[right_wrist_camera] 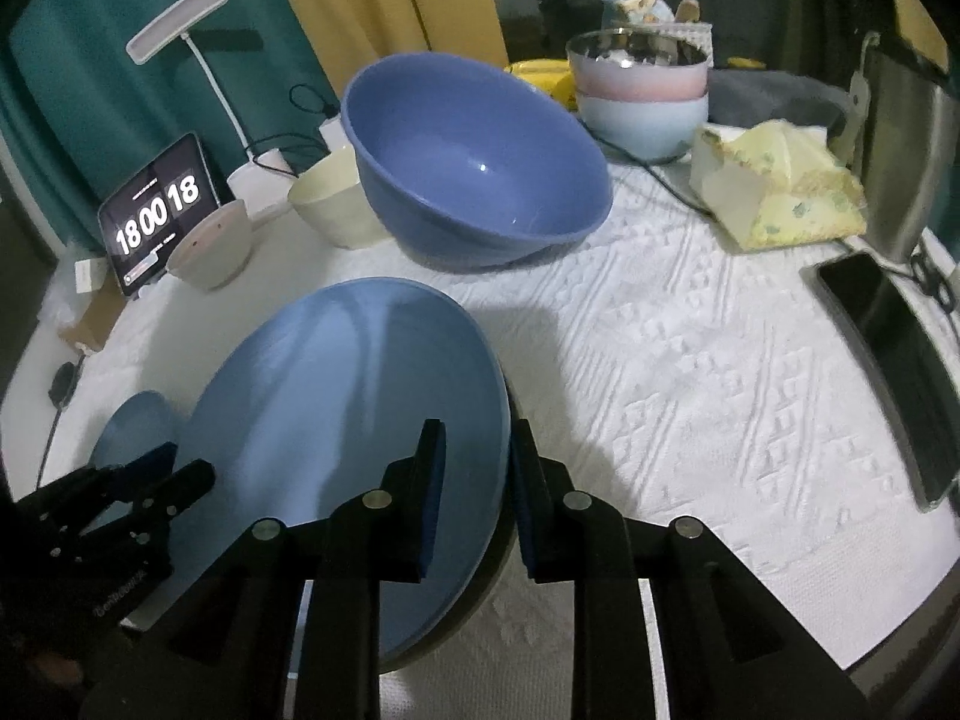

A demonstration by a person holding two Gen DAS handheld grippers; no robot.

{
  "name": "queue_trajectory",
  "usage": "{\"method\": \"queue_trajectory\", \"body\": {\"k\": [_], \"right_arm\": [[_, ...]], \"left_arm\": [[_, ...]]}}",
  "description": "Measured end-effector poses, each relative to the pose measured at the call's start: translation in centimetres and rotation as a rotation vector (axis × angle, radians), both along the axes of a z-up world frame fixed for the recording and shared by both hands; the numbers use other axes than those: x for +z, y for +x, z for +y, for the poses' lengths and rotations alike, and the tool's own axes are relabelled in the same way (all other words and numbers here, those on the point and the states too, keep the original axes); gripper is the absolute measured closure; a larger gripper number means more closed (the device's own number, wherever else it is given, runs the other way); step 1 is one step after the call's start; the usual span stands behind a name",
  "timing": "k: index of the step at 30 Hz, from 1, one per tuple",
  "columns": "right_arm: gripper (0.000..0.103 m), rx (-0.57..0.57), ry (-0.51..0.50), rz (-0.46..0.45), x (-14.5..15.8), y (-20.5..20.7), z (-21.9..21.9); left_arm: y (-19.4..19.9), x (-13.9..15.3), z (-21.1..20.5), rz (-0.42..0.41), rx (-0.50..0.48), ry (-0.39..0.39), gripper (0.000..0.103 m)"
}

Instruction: Organize plates and bowls

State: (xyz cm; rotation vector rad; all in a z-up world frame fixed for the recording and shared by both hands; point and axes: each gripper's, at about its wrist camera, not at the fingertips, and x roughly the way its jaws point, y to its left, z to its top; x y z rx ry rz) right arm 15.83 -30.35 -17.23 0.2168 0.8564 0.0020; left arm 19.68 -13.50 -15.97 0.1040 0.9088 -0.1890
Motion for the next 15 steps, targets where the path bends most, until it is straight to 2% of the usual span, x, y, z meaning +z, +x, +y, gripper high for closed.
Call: {"method": "queue_trajectory", "body": {"k": [2,15], "right_arm": [[0.07,-0.013,-0.009,-0.008,0.2,-0.1,-0.1],[0.068,-0.014,-0.056,-0.04,1.8,-0.8,1.2]], "left_arm": [[-0.2,0.4,0.2,-0.015,-0.001,-0.012,0.067],[-1.1,1.6,2.2,-0.058,0.029,-0.053,0.066]]}}
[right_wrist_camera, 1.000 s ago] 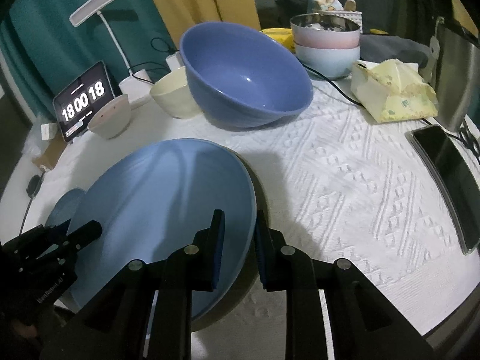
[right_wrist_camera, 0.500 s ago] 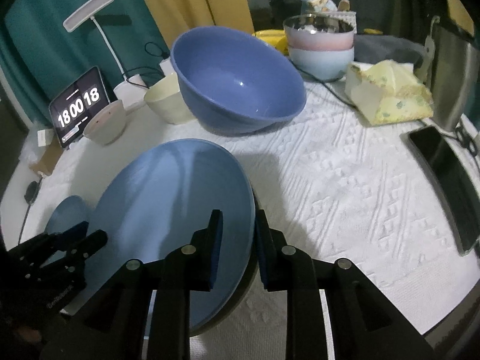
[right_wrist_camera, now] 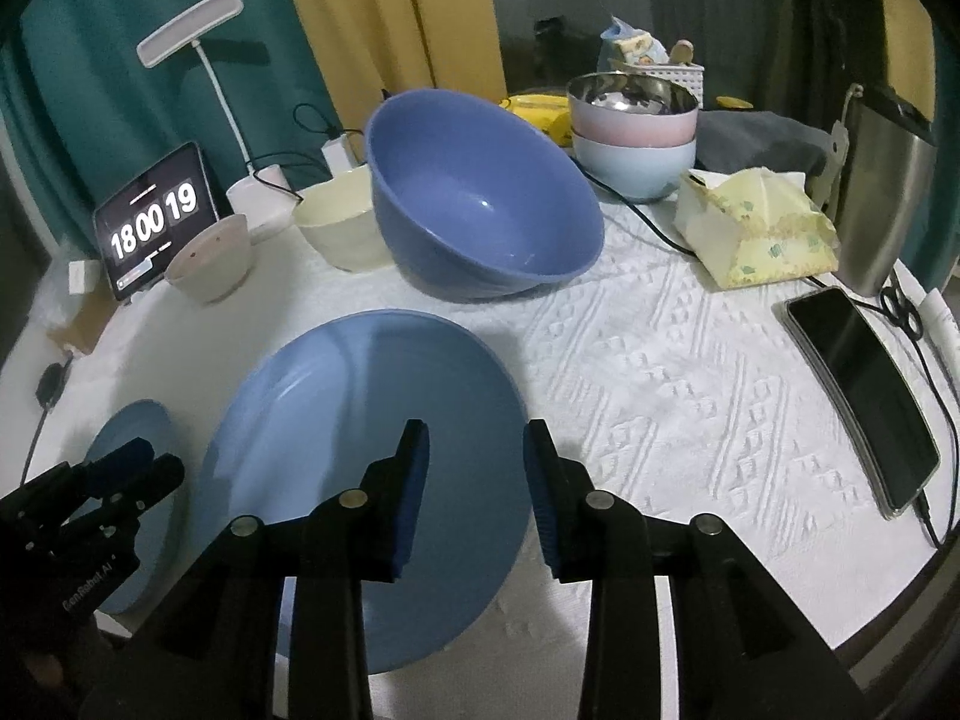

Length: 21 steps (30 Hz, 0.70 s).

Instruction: Organize plates and bowls

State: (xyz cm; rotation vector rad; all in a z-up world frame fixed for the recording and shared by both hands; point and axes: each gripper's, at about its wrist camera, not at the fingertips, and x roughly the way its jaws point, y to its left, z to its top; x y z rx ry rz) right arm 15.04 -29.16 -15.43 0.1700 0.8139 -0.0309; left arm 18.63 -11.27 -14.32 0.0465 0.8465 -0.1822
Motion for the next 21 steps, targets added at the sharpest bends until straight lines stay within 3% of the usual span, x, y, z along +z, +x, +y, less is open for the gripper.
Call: {"method": "queue_trajectory", "body": {"k": [21], "right_arm": [[0.068,0.075,-0.025,0.009,0.7,0.6,5.0]], "left_arm": [[-1.1,0.6,3.9,-0.038,0.042,-0.055,0.065]]}}
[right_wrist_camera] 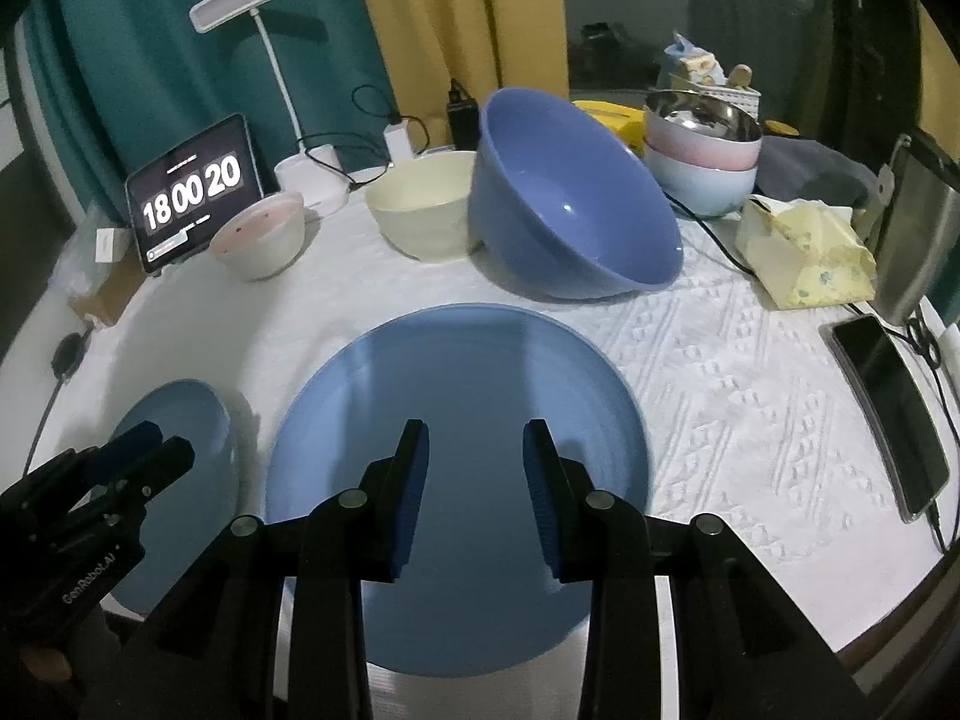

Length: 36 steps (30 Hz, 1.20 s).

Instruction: Organize plates and bowls

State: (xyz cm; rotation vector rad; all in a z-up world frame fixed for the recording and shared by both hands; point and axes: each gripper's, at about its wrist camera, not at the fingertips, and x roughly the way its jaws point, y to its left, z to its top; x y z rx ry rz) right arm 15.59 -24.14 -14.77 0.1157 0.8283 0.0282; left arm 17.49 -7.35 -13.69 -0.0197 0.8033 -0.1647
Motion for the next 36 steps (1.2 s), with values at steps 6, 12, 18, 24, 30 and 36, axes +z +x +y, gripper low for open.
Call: {"method": "queue_trajectory", "body": {"k": [6,12,18,24,30,36], "right_arm": [[0.068,0.02,-0.012,0.01,-0.1,0.5,1.5],[0.068,0.049,-0.019,0.022,-0.3,1.1,3.4],[0.068,0.069,-0.028,0.031,-0.5,1.8,5.1],[0.068,0.09,-0.044,0.042,-0.7,2.5,6.8],[0.068,0.112,-0.052,0.059,-1.3,3.4,8.4],[0.068,0.142,-0.061,0.071,-1.7,4.0,10.0]], "left_arm": [[0.0,0.0,1.4,-0.009,0.013,-0.012,0.064],[0.2,-0.2,3.0,-0.004,0.028,-0.033,0.061],[0.5,-0.1,4.7,-0.011,0.043,-0.043,0.06],[0.7,-0.2,6.6,-0.003,0.058,-0.065,0.06],[0.8,-0.4,8.6,-0.006,0.088,-0.056,0.058],[0.8,-0.6,10.4,-0.007,0.115,-0.064,0.047]]}}
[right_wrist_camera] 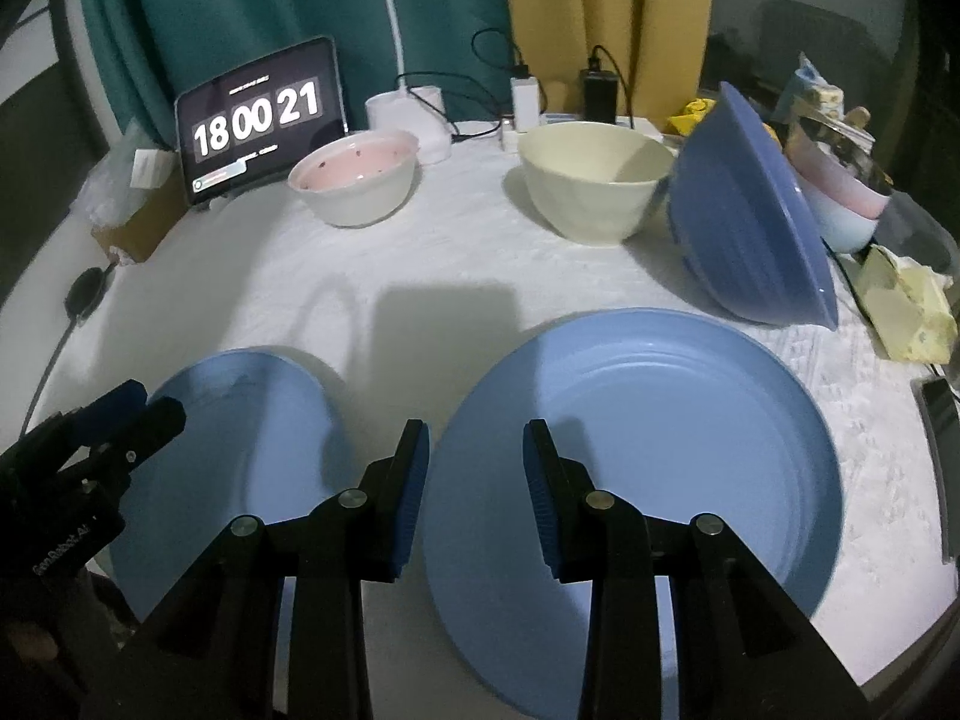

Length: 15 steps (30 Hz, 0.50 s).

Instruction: Organize plates and bowls

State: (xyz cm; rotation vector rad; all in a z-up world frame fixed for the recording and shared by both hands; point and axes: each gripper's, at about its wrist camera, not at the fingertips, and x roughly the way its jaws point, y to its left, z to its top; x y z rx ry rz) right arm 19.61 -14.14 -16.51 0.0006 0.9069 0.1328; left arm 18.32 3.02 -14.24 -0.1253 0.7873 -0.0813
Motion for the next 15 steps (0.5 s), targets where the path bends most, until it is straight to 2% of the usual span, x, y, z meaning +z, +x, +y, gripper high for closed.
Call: {"method": "queue_trajectory", "body": {"k": [15], "right_arm": [[0.068,0.059,-0.013,0.034,-1.3,0.6,3.3]], "left_arm": [[-0.2,-1.9,3.4,0.044,0.076,-0.004,0.045]]}}
